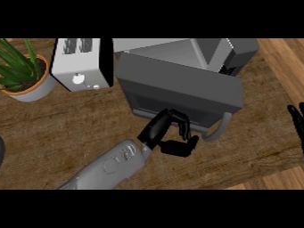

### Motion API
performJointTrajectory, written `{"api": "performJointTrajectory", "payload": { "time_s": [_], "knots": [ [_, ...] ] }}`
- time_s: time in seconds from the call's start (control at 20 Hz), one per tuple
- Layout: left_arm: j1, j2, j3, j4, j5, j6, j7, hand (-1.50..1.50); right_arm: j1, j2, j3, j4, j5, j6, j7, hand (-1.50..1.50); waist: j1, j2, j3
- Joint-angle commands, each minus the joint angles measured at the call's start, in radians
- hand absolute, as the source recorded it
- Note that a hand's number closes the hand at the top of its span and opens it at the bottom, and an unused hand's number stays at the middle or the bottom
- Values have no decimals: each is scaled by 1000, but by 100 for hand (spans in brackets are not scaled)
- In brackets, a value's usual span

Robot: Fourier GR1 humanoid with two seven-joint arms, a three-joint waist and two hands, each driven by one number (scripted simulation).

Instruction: Pick up the milk, place it into the microwave and close the microwave

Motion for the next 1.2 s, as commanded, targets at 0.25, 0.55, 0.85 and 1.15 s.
{"api": "performJointTrajectory", "payload": {
  "time_s": [0.25,0.55,0.85,1.15],
  "knots": [
    [-160,-53,23,23,83,63,-33,150,-24,-41,-6,-43,-52,40,42,-150,-85,5,-1],
    [-200,-54,14,47,119,108,-21,150,-56,-73,-7,-63,-82,58,80,-150,-129,12,-1],
    [-249,-55,26,73,164,130,-22,150,-85,-90,-17,-78,-122,63,109,-150,-151,18,-1],
    [-300,-55,29,104,199,143,-24,150,-101,-122,-35,-72,-141,66,141,-150,-173,28,0]
  ]
}}
